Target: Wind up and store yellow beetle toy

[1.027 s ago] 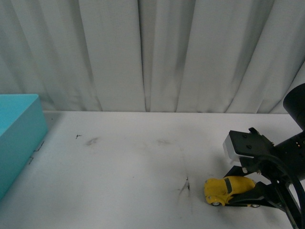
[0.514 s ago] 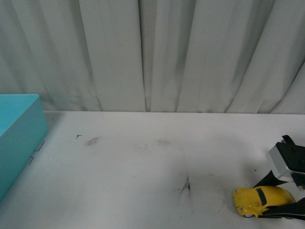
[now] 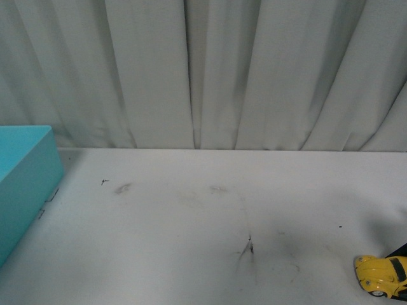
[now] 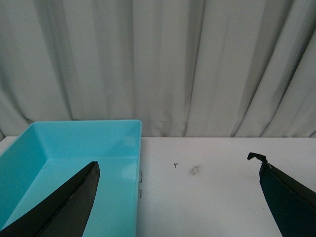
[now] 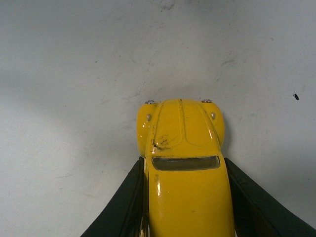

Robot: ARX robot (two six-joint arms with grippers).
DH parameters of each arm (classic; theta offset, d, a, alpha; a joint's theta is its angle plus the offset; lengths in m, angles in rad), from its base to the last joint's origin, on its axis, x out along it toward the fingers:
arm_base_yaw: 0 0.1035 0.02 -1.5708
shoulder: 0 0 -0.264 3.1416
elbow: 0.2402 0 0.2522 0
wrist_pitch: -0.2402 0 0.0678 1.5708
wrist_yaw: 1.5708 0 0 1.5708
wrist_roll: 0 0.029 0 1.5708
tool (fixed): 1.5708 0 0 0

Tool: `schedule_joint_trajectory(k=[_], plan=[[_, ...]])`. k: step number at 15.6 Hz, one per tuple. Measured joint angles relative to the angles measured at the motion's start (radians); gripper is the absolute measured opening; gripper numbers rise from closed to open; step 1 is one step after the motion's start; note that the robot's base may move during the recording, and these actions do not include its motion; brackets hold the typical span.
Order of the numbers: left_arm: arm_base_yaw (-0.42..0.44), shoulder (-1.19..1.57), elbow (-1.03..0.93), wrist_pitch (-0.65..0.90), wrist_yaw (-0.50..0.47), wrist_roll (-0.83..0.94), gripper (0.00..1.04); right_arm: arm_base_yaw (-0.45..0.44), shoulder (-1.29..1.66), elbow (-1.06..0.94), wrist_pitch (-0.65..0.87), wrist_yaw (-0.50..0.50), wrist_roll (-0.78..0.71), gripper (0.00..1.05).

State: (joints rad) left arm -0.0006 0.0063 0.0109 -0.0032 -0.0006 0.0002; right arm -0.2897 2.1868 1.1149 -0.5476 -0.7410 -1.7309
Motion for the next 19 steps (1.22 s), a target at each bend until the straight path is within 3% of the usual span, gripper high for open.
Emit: schedule_joint_trajectory(k=[3,7,8,19], plan=[[0.000,0.000,0.000,0.000,0.000,0.000,0.98,0.003,-0.004,-0.002,-0.001,0.003,0.000,0.46],[0.000,0.000,0.000,0.000,0.000,0.000,0.98,0.009,0.011,-0.002,-0.018,0.035,0.001,0.94],[0.000,0.000,0.000,0.000,0.000,0.000,0.98,0.009,0.011,-0.002,-0.016,0.036,0.001,1.00],[0.000,0.000,0.000,0.000,0.000,0.000,0.98,0.021,0.017,0.010,-0.027,0.033,0.001,0.98]])
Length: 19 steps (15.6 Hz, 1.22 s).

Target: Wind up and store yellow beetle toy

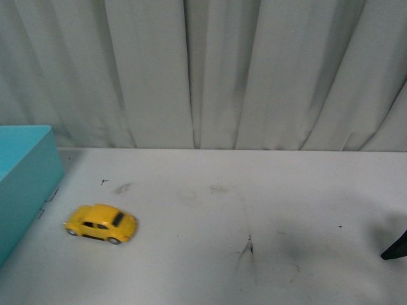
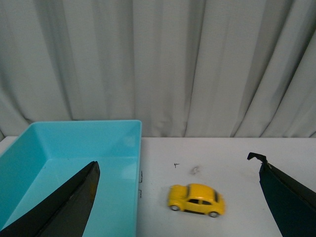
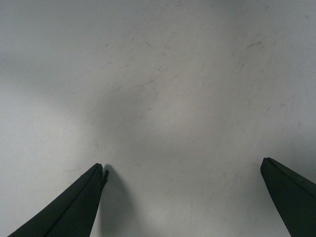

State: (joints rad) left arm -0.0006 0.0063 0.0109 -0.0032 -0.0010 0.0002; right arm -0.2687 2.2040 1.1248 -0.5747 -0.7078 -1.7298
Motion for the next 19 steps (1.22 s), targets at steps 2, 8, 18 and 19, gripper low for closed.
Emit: schedule_joint_trajectory(k=[2,8,18,19], plan=[[0.000,0.000,0.000,0.000,0.000,0.000,0.98,0.008,0.000,0.002,0.000,-0.031,0.000,0.98],[0.000,0.000,0.000,0.000,0.000,0.000,0.98,0.072,-0.137,0.029,0.119,-0.359,0.190,0.98],[0.000,0.000,0.000,0.000,0.000,0.000,0.98,0.205,-0.531,-0.871,1.847,0.636,1.680,0.03],[0.000,0.000,0.000,0.000,0.000,0.000,0.98,0.211,-0.564,-0.904,1.847,0.640,1.691,0.02]])
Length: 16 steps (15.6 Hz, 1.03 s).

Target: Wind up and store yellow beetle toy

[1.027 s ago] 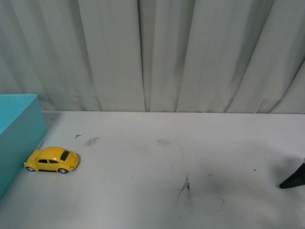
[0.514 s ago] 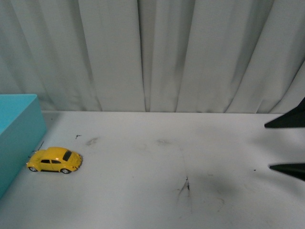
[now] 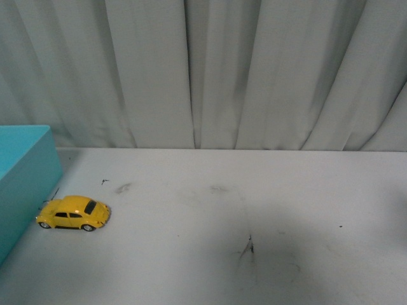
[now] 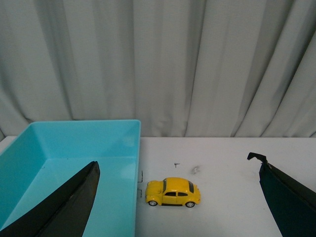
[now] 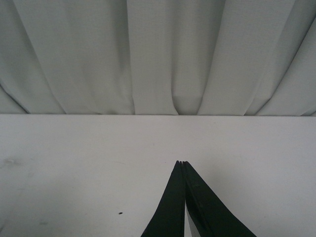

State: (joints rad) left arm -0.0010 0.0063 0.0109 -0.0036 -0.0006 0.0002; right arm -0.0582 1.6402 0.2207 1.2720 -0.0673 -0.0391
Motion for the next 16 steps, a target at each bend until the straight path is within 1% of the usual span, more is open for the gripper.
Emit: schedule_joint_trajectory(k=[1,2,3,6,8,9,12,16], plan=[[0.000,0.000,0.000,0.000,0.000,0.000,0.98,0.002,-0.066,-0.019,0.009,0.013,0.010,0.02],[0.000,0.000,0.000,0.000,0.000,0.000,0.98,0.036,-0.138,-0.039,0.021,0.064,0.019,0.02],[0.000,0.000,0.000,0.000,0.000,0.000,0.98,0.059,-0.198,-0.068,0.018,0.063,0.021,0.02],[0.000,0.000,0.000,0.000,0.000,0.000,0.98,0.058,-0.343,-0.136,-0.092,0.065,0.022,0.02],[0.000,0.000,0.000,0.000,0.000,0.000,0.98,0.058,-0.496,-0.161,-0.223,0.065,0.022,0.02],[0.000,0.000,0.000,0.000,0.000,0.000,0.98,0.058,-0.616,-0.164,-0.339,0.065,0.023,0.02],[0.000,0.000,0.000,0.000,0.000,0.000,0.98,0.058,-0.756,-0.176,-0.430,0.066,0.023,0.02],[0.000,0.000,0.000,0.000,0.000,0.000,0.98,0.058,-0.951,-0.207,-0.602,0.065,0.024,0.02]])
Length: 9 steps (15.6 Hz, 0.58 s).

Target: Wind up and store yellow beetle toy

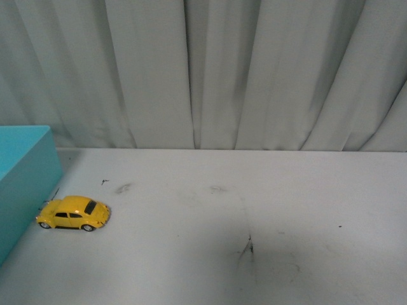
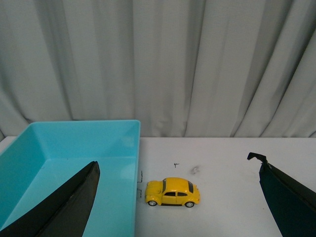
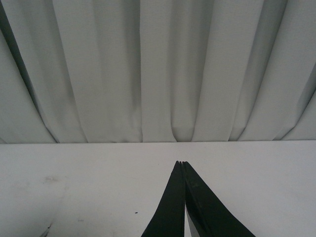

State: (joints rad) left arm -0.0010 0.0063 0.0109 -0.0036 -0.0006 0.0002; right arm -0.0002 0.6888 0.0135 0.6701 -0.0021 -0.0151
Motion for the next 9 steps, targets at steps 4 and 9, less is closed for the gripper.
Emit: schedule_joint_trajectory(k=[4,9], plan=[[0.000,0.000,0.000,0.000,0.000,0.000,0.98,0.000,-0.147,-0.003,-0.136,0.000,0.000,0.02],[0.000,0.000,0.000,0.000,0.000,0.000,0.98,0.000,-0.301,-0.003,-0.281,0.000,0.000,0.02]])
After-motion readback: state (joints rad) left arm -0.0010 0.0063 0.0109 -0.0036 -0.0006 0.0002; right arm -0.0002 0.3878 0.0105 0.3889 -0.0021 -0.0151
